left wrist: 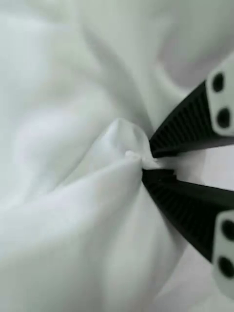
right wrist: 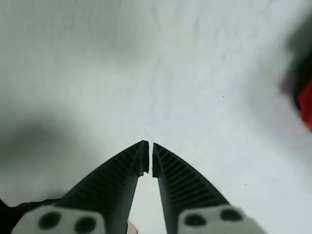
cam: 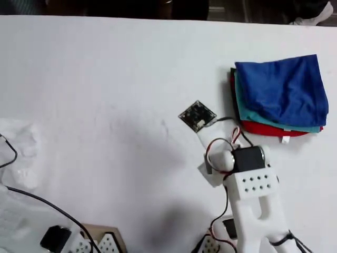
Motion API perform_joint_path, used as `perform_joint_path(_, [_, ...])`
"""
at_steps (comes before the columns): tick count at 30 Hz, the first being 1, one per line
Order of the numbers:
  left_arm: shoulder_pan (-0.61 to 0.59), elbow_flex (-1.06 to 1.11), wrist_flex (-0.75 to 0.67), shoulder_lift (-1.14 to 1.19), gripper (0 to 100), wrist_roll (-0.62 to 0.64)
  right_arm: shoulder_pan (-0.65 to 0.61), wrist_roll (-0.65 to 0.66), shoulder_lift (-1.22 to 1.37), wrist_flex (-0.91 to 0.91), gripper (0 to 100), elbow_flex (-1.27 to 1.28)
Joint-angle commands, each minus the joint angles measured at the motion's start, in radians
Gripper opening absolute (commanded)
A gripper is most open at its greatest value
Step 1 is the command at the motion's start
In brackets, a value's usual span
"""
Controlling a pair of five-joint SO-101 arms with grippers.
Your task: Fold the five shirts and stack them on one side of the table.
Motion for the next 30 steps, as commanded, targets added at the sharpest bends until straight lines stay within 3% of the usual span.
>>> perform_joint_path(1, [-0.011,-0.087,0.071,-0.041,3,0.002,-0.004,-0.009,-0.050,-0.012,1.9,-0.005])
perform_joint_path(6, [0.069,-0.231,0.371,-0.149,3,0.048,-0.002,-0.009,-0.054,-0.012,1.9,-0.005])
perform_joint_path(11, [0.284,-0.403,0.635,-0.276,3,0.158,-0.001,-0.123,-0.058,-0.070,1.9,0.014])
perform_joint_path(20, [0.710,-0.496,0.651,-0.552,3,0.393,0.016,-0.164,-0.056,-0.289,1.9,0.184])
perform_joint_path(26, [0.985,-0.498,0.651,-0.735,3,0.505,0.208,-0.164,-0.054,-0.384,1.9,0.245])
perform_joint_path(30, [1.079,-0.447,0.649,-0.792,3,0.522,0.303,-0.157,-0.051,-0.400,1.9,0.249])
